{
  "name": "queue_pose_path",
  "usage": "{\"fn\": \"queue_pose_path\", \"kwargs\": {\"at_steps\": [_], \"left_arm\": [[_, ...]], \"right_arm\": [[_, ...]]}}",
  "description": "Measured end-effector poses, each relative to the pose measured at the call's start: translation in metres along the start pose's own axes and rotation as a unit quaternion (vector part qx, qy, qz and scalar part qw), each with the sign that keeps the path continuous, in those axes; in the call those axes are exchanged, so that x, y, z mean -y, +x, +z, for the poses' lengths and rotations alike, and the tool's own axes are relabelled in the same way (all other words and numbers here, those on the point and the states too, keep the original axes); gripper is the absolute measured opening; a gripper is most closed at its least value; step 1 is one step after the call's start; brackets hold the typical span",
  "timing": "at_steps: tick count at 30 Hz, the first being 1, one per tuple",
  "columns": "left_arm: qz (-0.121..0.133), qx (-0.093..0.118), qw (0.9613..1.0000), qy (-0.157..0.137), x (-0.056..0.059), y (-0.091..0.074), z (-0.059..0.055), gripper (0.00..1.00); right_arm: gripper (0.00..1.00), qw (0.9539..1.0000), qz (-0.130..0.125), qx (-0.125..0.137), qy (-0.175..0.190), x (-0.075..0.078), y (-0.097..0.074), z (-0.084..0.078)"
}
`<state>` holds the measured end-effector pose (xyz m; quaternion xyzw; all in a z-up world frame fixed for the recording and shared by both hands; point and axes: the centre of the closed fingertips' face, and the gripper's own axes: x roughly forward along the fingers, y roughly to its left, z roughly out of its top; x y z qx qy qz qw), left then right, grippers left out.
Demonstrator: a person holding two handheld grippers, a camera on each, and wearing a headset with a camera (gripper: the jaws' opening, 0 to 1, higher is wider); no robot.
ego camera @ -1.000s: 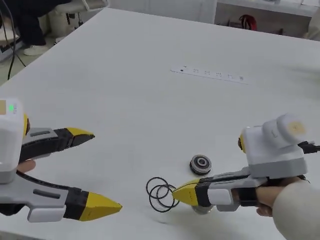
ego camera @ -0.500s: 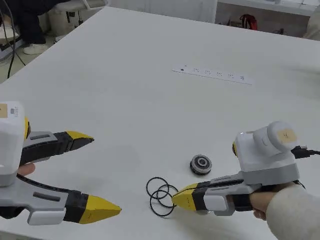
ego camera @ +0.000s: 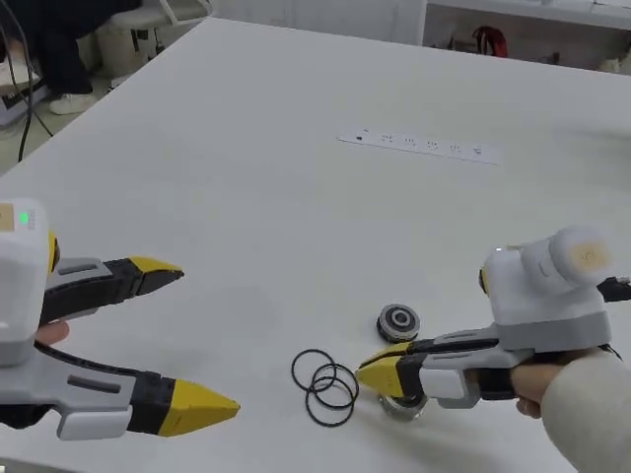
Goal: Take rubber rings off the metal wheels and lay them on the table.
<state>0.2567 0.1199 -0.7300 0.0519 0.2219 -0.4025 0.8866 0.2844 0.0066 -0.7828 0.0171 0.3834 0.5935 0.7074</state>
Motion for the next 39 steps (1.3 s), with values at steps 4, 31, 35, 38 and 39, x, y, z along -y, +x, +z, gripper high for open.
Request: {"fn": "queue_pose_path", "kwargs": {"at_steps": [4,31,35,38,39], "left_arm": [[0.000,-0.002,1.0000,0.004,0.000,-0.001,0.002,0.90],[-0.010,0.000,0.9989,0.045,0.003,0.000,0.039,0.89],[-0.006,0.002,0.9986,0.053,-0.002,0.000,0.049,0.89],[-0.005,0.007,0.9981,0.061,-0.002,0.001,0.060,0.89],[-0.006,0.008,0.9979,0.063,-0.002,0.002,0.063,0.89]], "right_arm": [[0.05,0.9999,-0.005,0.014,-0.001,0.003,-0.008,0.007],[0.06,0.9922,-0.079,0.096,-0.010,0.038,-0.081,0.028],[0.06,0.9912,-0.084,0.101,-0.012,0.040,-0.086,0.024],[0.06,0.9907,-0.088,0.104,-0.012,0.042,-0.091,0.020],[0.06,0.9905,-0.088,0.105,-0.012,0.043,-0.093,0.019]]}}
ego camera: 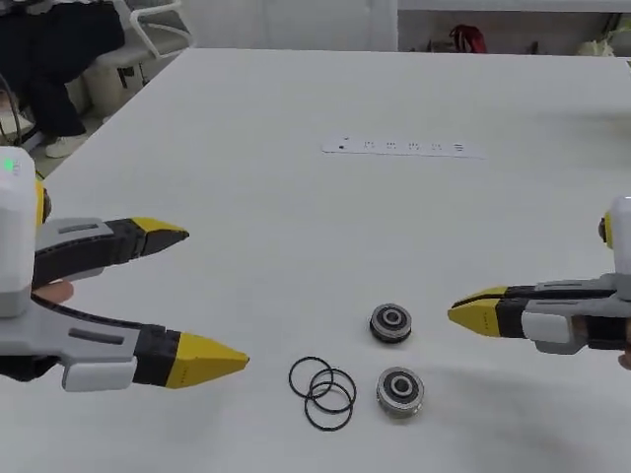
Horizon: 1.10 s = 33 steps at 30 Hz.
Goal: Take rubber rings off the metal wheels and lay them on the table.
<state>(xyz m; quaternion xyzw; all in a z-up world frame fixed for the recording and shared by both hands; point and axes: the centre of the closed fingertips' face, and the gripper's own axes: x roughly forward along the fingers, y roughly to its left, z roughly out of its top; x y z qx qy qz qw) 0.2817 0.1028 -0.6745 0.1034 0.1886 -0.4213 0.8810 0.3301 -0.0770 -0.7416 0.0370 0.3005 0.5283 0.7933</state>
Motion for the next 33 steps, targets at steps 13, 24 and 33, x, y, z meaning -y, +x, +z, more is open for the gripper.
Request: {"fn": "queue_pose_path", "kwargs": {"at_steps": [13,24,33], "left_arm": [[-0.022,0.009,0.9995,0.021,0.011,0.028,0.033,0.87],[-0.040,0.007,0.9984,0.038,0.025,0.064,0.047,0.84],[-0.049,0.005,0.9981,0.038,0.025,0.095,0.048,0.80]], "right_arm": [[0.07,1.0000,-0.008,-0.001,-0.006,0.013,-0.013,-0.018],[0.09,0.9996,0.007,-0.016,-0.021,0.017,-0.016,-0.035],[0.13,0.9989,0.024,-0.016,-0.037,0.018,-0.013,-0.038]]}}
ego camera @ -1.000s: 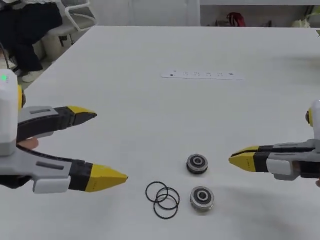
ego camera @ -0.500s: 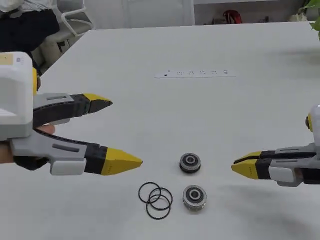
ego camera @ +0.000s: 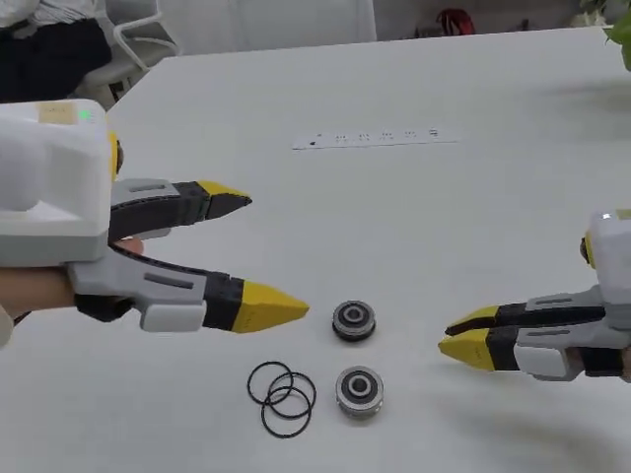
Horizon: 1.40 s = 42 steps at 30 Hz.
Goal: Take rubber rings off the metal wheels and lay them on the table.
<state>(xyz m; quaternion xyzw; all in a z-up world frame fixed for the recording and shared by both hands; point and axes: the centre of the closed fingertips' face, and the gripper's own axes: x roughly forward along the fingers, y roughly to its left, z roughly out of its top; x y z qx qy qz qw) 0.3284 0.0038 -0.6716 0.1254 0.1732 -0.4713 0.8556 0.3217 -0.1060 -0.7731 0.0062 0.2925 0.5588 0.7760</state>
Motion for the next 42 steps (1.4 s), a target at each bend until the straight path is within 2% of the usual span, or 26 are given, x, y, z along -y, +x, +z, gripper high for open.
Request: {"fn": "queue_pose_path", "kwargs": {"at_steps": [9,14,17,20,25,29,36,42], "left_arm": [[-0.010,-0.001,0.9999,-0.003,-0.003,0.029,-0.009,0.71],[-0.034,0.000,0.9994,-0.002,0.004,0.043,-0.018,0.61],[-0.037,-0.006,0.9993,0.004,0.004,0.050,-0.024,0.58],[-0.040,-0.015,0.9991,-0.006,0.003,0.057,-0.032,0.56],[-0.032,-0.015,0.9993,-0.015,-0.003,0.068,-0.041,0.48],[-0.027,-0.021,0.9991,-0.024,-0.005,0.073,-0.050,0.41],[-0.036,-0.032,0.9986,-0.021,0.001,0.082,-0.062,0.33],[-0.035,-0.042,0.9983,-0.020,0.001,0.088,-0.069,0.29]], "right_arm": [[0.17,0.9999,0.012,0.006,0.002,0.009,0.013,0.007],[0.22,0.9998,0.013,0.011,-0.002,0.009,0.025,0.010],[0.22,0.9998,0.016,0.012,-0.007,0.007,0.032,0.010],[0.23,0.9997,0.019,0.016,-0.005,0.005,0.037,0.012],[0.24,0.9996,0.020,0.020,-0.005,0.006,0.045,0.017],[0.22,0.9996,0.017,0.022,-0.007,0.010,0.052,0.019],[0.22,0.9995,0.026,0.017,-0.001,0.010,0.066,0.018],[0.21,0.9995,0.024,0.002,-0.023,0.011,0.071,0.012]]}}
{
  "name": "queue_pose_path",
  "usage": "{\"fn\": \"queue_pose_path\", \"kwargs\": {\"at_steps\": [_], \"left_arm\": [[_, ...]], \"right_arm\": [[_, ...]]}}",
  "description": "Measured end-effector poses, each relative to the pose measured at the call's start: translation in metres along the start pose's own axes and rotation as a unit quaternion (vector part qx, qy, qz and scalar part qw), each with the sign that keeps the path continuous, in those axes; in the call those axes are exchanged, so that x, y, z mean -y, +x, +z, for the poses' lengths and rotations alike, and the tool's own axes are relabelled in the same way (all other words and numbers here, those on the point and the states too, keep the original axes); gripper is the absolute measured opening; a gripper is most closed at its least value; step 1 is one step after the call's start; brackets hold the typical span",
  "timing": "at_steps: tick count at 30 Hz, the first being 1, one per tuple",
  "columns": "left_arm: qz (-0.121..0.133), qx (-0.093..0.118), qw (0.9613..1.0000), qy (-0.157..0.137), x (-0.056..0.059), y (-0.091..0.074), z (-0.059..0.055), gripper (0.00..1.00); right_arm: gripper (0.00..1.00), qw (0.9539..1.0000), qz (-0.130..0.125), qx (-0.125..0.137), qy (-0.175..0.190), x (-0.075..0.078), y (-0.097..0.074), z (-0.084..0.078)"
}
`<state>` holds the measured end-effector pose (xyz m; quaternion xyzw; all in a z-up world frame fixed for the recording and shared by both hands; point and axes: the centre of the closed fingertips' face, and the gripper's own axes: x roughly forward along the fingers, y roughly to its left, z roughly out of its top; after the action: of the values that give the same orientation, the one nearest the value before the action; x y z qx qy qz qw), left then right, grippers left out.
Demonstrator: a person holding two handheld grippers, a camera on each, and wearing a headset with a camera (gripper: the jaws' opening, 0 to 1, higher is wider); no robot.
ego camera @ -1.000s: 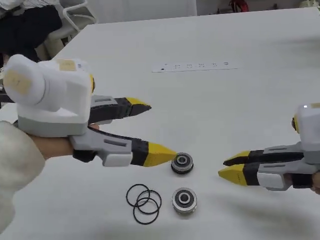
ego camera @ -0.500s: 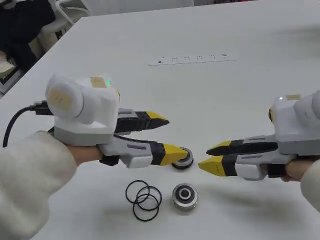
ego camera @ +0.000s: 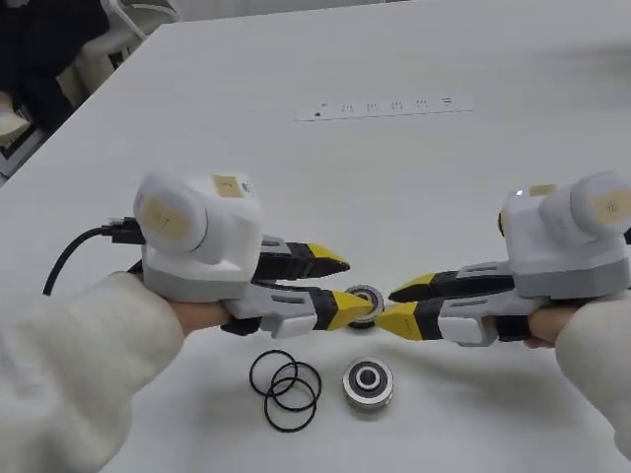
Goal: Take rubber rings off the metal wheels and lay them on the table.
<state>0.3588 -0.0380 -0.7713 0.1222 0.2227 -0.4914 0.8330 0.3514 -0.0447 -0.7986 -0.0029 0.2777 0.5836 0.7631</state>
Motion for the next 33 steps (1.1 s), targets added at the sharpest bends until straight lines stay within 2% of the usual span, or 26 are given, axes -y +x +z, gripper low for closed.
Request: {"fn": "queue_pose_path", "kwargs": {"at_steps": [4,9,14,16,20,25,27,33], "left_arm": [[-0.002,-0.004,1.0000,0.002,0.002,0.003,-0.002,0.26],[-0.005,-0.018,0.9998,0.003,0.002,0.007,-0.013,0.21],[-0.003,-0.029,0.9996,0.008,0.002,0.010,-0.018,0.19],[-0.003,-0.026,0.9996,0.007,0.001,0.010,-0.017,0.18],[0.002,-0.024,0.9997,0.002,-0.001,0.010,-0.017,0.15],[0.001,-0.024,0.9997,0.008,-0.001,0.010,-0.019,0.14],[0.001,-0.025,0.9996,0.013,-0.001,0.010,-0.019,0.14],[0.001,-0.024,0.9995,0.021,0.000,0.010,-0.020,0.14]], "right_arm": [[0.19,0.9998,-0.003,-0.008,-0.018,0.002,0.002,-0.003],[0.17,0.9995,0.002,-0.011,-0.029,0.002,0.006,-0.005],[0.15,0.9993,0.001,-0.010,-0.037,0.003,0.007,-0.004],[0.14,0.9988,0.001,-0.011,-0.047,0.003,0.007,-0.005],[0.03,0.9978,-0.006,-0.015,-0.064,0.007,0.007,-0.007],[0.01,0.9974,-0.009,-0.013,-0.071,0.008,0.008,-0.007],[0.00,0.9975,-0.012,-0.013,-0.068,0.009,0.008,-0.007],[0.00,0.9996,-0.019,0.000,-0.022,0.010,0.007,-0.007]]}}
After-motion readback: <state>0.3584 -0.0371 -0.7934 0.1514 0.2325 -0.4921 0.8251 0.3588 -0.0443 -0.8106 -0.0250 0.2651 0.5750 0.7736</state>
